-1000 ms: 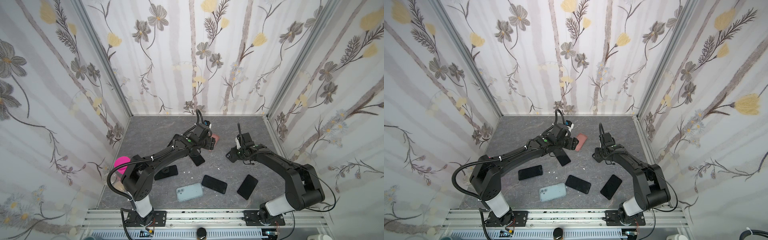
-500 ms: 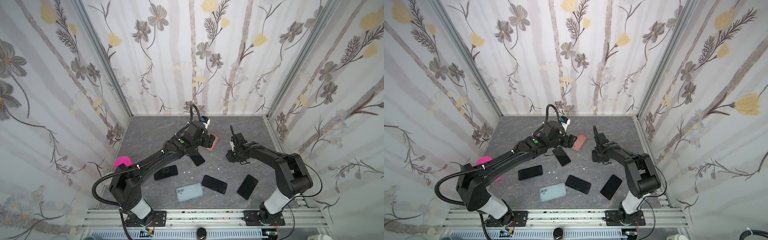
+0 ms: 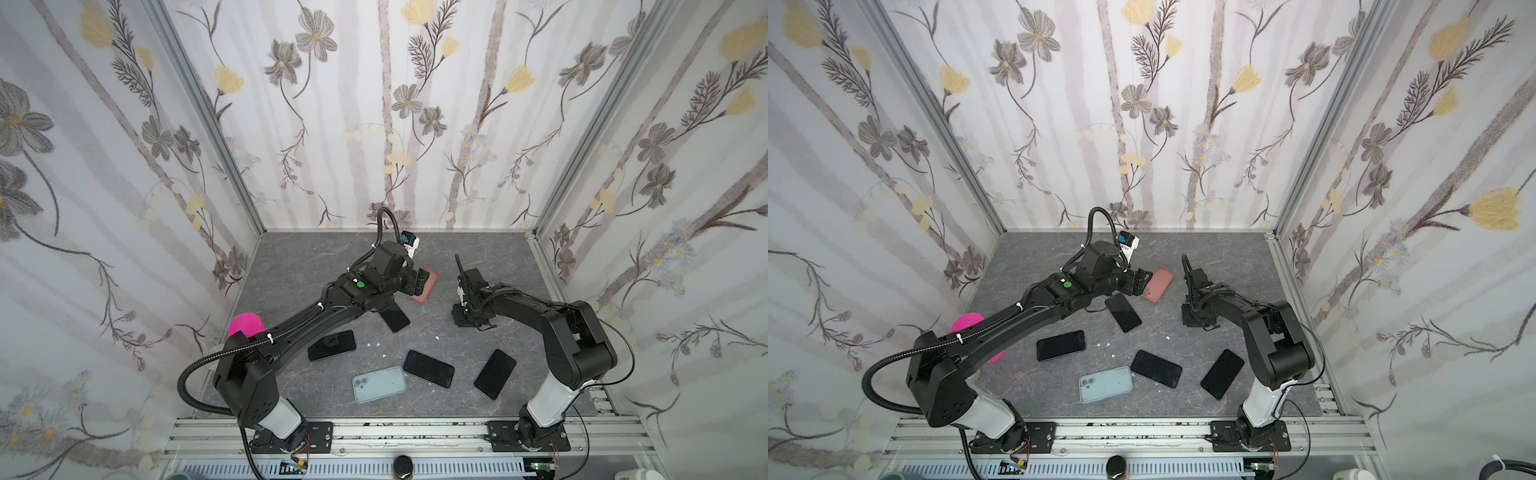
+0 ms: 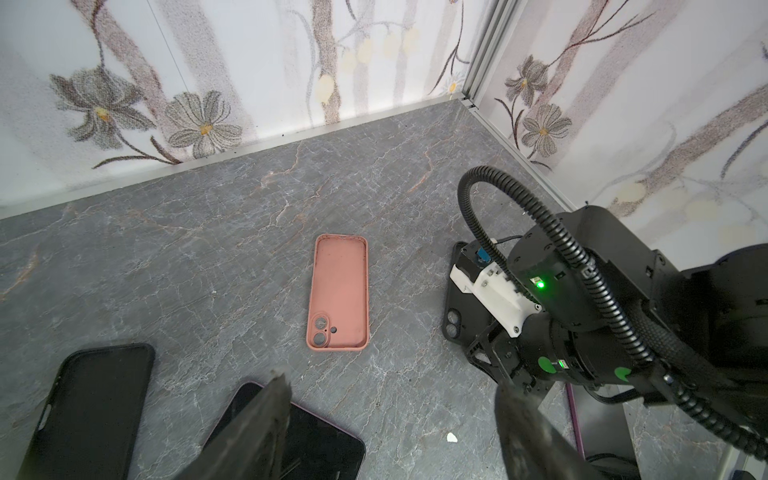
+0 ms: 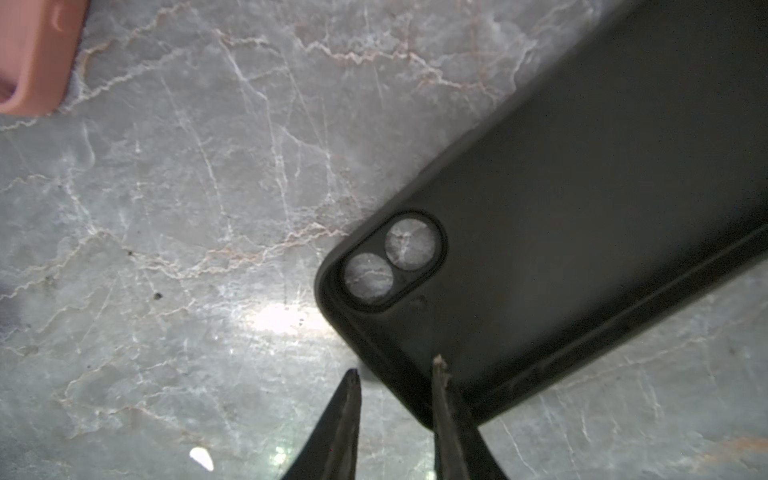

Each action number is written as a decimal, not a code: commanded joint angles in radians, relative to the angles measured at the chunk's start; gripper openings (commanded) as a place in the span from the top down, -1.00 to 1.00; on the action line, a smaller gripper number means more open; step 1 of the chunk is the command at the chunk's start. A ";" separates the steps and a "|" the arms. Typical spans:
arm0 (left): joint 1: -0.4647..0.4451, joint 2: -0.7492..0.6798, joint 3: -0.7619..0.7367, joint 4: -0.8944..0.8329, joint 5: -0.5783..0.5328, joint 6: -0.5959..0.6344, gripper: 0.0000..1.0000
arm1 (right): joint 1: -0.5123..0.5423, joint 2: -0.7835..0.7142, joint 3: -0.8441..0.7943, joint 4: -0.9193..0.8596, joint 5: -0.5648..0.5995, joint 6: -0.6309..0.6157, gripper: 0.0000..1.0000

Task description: Put the phone into the phone case

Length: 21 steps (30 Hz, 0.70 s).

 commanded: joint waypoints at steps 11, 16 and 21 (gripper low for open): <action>-0.004 -0.026 -0.008 0.025 -0.021 0.012 -0.54 | 0.011 0.010 0.000 0.080 -0.110 0.114 0.62; -0.004 -0.038 -0.010 0.027 -0.026 0.015 -0.54 | 0.012 0.020 0.001 0.101 -0.131 0.156 0.66; -0.003 -0.045 -0.011 0.028 -0.030 0.015 -0.55 | 0.013 0.034 0.000 0.122 -0.150 0.194 0.68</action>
